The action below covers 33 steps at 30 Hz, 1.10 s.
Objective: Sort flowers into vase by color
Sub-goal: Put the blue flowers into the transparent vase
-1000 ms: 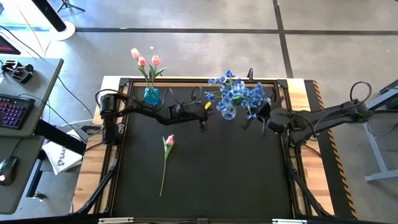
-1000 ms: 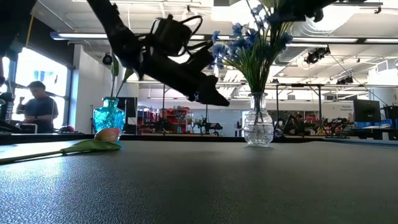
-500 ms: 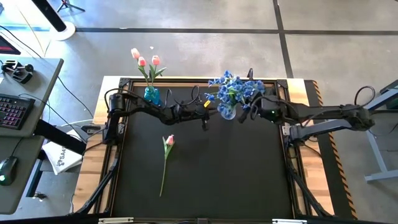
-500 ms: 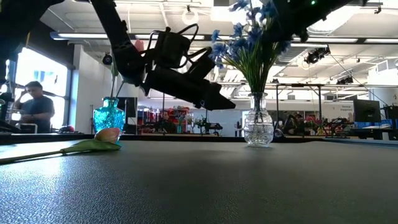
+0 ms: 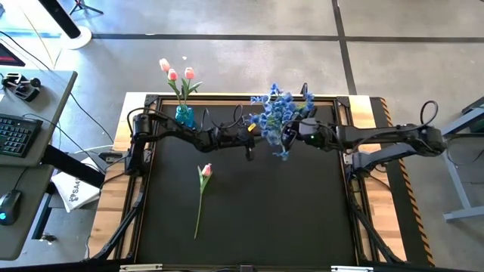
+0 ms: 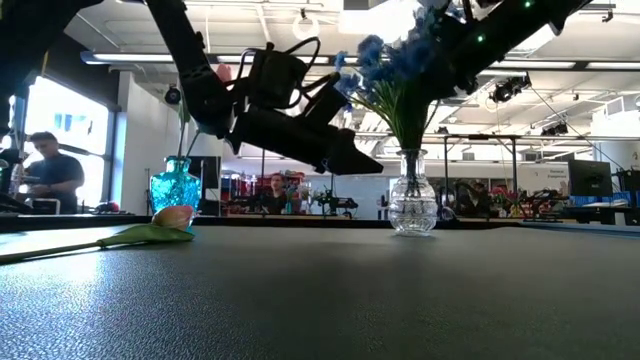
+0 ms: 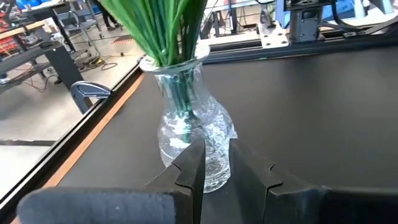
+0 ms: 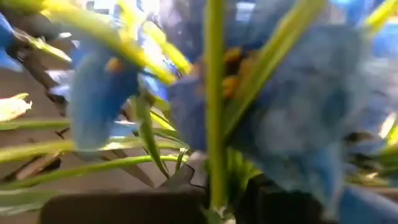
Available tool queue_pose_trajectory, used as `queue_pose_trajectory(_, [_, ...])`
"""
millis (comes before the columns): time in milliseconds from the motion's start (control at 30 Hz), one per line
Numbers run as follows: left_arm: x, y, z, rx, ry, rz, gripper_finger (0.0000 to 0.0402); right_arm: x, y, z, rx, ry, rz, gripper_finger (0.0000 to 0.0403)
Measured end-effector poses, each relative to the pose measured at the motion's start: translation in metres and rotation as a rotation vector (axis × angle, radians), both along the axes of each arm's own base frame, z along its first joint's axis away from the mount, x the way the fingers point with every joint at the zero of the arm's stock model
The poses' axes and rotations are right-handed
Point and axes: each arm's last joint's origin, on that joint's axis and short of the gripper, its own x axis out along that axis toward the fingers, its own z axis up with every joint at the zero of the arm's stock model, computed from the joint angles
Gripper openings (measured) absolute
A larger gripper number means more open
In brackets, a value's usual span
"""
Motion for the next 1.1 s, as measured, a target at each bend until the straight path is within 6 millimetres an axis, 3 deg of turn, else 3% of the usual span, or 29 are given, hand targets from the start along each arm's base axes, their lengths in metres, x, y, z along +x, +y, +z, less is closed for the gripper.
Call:
queue_pose_trajectory(267, [0.002,-0.011,0.0,0.0,0.002,-0.029,0.0059,-0.005,0.002,-0.006,0.053,0.054,0.012,0.0143])
queue_pose_trajectory(533, [0.002,-0.02,-0.001,0.014,0.042,0.029,0.0059,-0.019,0.004,0.021,0.059,0.008,0.04,0.0252])
queue_pose_trajectory(700, [-0.004,-0.023,0.011,-0.022,0.113,0.086,0.0059,-0.03,0.006,0.046,0.067,-0.04,0.066,0.0271])
queue_pose_trajectory(867, [-0.017,-0.03,0.037,-0.041,0.185,0.149,0.0059,-0.044,0.009,0.071,0.056,-0.124,0.073,0.0268])
queue_pose_trajectory(1100, [-0.036,-0.05,0.074,-0.035,0.212,0.172,0.0059,-0.058,0.021,0.088,0.045,-0.22,0.132,0.0266])
